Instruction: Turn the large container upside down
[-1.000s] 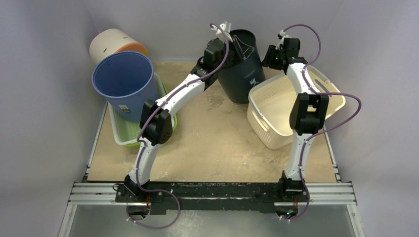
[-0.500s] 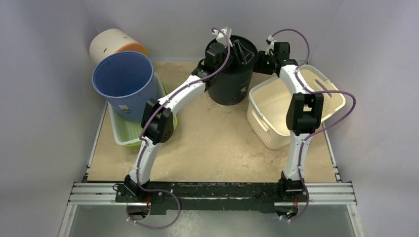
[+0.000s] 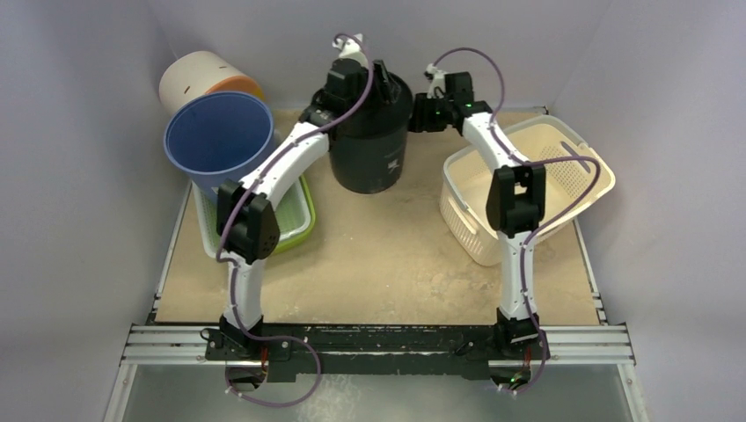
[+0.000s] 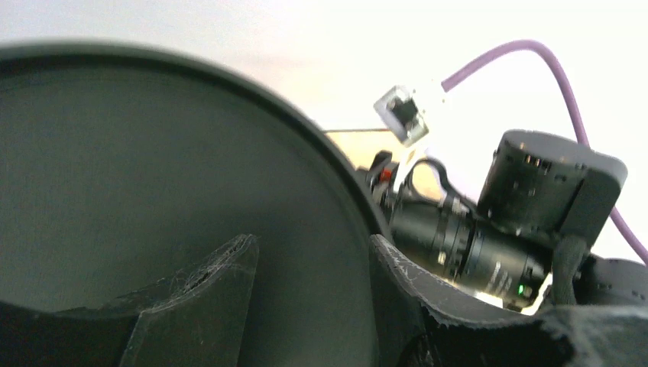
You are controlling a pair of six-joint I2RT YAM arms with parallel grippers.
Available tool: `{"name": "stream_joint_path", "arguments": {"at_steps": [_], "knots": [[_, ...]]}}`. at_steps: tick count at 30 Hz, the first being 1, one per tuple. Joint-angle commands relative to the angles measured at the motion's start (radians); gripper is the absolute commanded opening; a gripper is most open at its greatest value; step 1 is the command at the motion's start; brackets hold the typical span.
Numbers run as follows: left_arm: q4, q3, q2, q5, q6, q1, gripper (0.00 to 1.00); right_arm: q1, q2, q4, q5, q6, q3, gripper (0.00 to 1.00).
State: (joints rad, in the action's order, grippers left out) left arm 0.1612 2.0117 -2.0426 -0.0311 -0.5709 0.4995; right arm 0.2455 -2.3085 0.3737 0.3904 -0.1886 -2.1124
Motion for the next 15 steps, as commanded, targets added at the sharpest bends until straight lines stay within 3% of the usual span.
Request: {"name": "stream_joint_path", "arguments": {"at_steps": [1, 5, 15], "knots": [[0.037, -0.005, 0.192, -0.059, 0.109, -0.024, 0.57, 0.093, -0.027, 0.023, 0.168, 0.002, -0.090, 0.48], [0.049, -0.074, 0.265, -0.088, 0.123, -0.033, 0.57, 0.142, -0.047, 0.000, 0.206, -0.003, -0.120, 0.47], [0.047, -0.140, 0.334, -0.094, 0.133, -0.034, 0.64, 0.084, 0.097, 0.119, -0.121, 0.064, -0.085, 0.50]]}}
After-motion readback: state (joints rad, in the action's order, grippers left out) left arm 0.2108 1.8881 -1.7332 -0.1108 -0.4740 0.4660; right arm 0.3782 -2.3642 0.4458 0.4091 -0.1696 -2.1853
